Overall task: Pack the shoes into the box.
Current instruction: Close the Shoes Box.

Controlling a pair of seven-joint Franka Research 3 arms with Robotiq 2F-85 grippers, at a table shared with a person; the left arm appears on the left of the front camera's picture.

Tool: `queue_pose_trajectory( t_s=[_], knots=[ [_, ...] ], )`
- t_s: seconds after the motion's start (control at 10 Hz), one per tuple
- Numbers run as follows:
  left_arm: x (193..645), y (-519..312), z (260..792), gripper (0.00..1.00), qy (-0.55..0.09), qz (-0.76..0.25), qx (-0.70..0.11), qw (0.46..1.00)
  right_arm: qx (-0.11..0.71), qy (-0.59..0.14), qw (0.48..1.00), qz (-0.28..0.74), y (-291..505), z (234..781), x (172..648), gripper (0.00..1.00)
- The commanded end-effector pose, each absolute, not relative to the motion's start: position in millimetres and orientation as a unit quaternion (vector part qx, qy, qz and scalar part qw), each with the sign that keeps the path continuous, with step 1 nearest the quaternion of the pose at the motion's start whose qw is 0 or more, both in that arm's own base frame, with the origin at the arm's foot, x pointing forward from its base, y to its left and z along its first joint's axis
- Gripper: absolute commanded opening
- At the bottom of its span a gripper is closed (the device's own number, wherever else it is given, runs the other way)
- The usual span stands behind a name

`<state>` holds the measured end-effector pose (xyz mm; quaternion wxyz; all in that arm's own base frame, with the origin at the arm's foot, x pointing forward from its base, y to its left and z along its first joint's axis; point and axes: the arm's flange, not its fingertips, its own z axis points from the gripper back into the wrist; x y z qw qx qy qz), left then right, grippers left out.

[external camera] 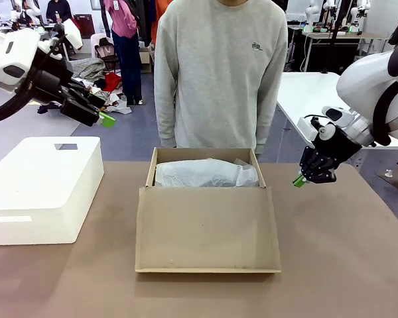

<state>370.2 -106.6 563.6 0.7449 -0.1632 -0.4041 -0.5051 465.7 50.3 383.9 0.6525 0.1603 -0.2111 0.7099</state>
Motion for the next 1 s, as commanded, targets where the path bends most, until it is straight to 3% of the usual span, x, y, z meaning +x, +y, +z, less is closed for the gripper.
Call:
queue_pose_trajectory(
  t_s=[0.0,0.9],
  knots=[
    [372.4,-106.0,563.1,1.0,-0.409,-0.511,-0.17,0.737,0.159,-0.216,0.65,0.711,49.6,386.4,463.7,0.0],
    [372.4,-106.0,563.1,1.0,-0.409,-0.511,-0.17,0.737,0.237,-0.241,0.612,0.715,64.7,331.7,465.8,0.0]
  ],
)
